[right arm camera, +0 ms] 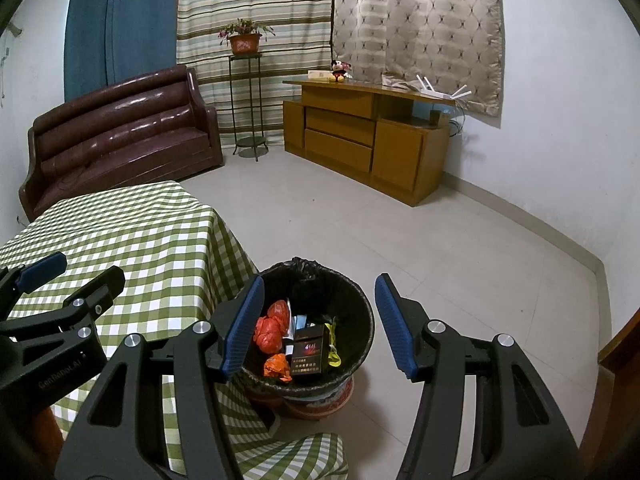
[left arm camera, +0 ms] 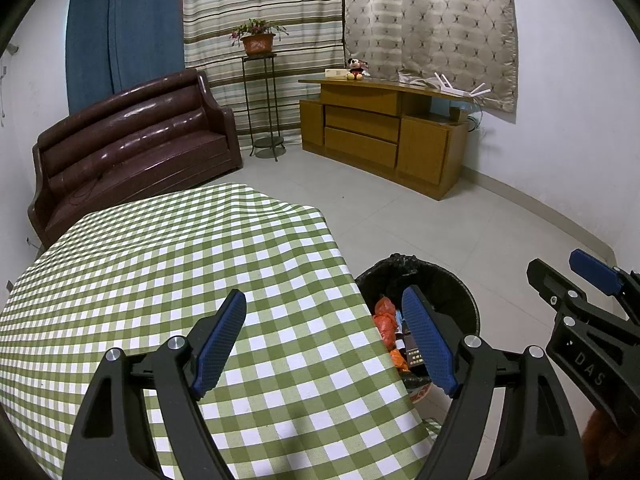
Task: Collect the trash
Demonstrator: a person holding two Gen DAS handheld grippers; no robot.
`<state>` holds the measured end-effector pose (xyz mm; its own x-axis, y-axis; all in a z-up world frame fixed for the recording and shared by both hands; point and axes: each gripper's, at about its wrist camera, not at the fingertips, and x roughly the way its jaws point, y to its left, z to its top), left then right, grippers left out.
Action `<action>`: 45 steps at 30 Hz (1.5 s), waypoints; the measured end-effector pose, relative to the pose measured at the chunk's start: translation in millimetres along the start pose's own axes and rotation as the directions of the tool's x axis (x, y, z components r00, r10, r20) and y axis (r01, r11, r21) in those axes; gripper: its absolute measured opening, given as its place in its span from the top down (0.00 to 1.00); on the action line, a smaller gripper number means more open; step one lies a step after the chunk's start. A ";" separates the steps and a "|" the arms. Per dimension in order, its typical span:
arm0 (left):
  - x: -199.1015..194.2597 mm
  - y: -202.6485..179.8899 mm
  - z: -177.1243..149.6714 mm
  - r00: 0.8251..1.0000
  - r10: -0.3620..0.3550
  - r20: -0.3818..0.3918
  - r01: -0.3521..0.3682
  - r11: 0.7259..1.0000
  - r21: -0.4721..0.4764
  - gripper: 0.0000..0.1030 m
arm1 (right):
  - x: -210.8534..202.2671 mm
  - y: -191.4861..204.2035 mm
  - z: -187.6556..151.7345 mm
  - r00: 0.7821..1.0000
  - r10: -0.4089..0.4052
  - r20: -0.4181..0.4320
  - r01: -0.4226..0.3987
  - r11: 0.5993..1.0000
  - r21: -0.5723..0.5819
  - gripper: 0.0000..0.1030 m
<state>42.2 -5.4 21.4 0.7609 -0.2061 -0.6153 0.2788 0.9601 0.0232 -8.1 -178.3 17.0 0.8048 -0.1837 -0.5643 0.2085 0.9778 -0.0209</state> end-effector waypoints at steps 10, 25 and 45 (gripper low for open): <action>0.0 -0.3 -0.3 1.000 0.000 0.000 0.000 1.000 0.000 0.25 | 0.4 -0.3 0.1 1.000 0.001 -0.001 -0.001 1.000 0.000 0.45; -0.2 0.2 -0.7 1.000 0.001 0.000 -0.001 1.000 0.000 0.25 | 0.1 0.0 0.6 1.000 0.000 -0.002 0.000 1.000 -0.001 0.45; -0.2 -4.3 1.1 1.000 0.006 0.010 -0.006 1.000 0.001 0.25 | 0.1 -0.1 0.9 1.000 0.000 -0.002 0.000 1.000 -0.001 0.45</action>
<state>41.4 -9.7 22.3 0.7684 -0.2027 -0.6070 0.2750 0.9611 0.0272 -7.5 -178.5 17.7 0.8038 -0.1837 -0.5659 0.2080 0.9779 -0.0219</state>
